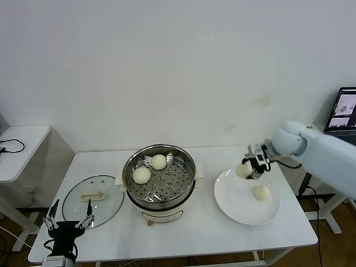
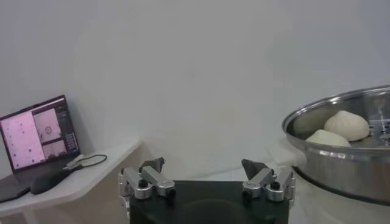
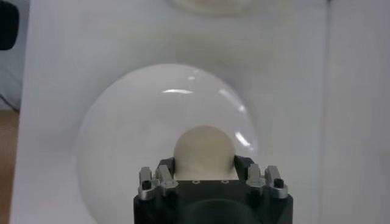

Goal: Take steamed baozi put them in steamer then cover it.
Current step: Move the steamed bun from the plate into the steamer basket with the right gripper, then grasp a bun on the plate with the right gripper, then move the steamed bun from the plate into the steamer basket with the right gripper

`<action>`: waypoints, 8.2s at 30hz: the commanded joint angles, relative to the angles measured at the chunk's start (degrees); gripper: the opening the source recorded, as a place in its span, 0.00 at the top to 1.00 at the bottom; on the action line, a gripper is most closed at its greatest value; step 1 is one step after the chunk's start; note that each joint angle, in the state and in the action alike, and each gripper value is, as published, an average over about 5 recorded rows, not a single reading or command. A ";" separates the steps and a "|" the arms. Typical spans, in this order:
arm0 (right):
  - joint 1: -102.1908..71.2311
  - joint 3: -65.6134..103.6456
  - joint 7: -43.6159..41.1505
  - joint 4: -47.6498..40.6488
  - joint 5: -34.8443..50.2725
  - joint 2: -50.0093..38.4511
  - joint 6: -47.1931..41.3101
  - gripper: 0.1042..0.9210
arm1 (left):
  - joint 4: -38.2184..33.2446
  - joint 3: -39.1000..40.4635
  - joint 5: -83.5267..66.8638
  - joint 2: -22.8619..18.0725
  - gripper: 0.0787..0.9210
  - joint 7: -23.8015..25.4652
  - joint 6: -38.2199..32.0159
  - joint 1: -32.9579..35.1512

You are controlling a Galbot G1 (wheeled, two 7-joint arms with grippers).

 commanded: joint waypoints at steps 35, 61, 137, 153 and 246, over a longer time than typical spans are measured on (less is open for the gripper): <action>7.75 -16.98 5.40 -3.80 -0.30 37.59 18.49 0.38 | -1.63 -2.66 -0.16 -0.54 0.12 0.02 0.42 0.39; 9.70 -18.15 3.03 -5.85 -0.34 39.73 25.28 0.31 | -1.38 -2.35 -0.47 -0.96 0.12 -0.15 0.15 0.15; -22.89 11.59 1.31 -15.26 -15.51 0.60 2.49 0.12 | 1.41 -1.19 -1.62 2.59 0.12 0.56 0.91 -3.22; -24.13 13.65 2.81 -21.08 -18.04 6.23 2.65 0.18 | 1.65 -1.22 -1.43 2.18 0.12 0.54 0.92 -3.16; 6.65 -15.68 19.98 -5.62 25.54 30.53 -22.44 0.42 | 0.90 -1.01 -2.02 1.63 0.12 0.57 1.17 -3.68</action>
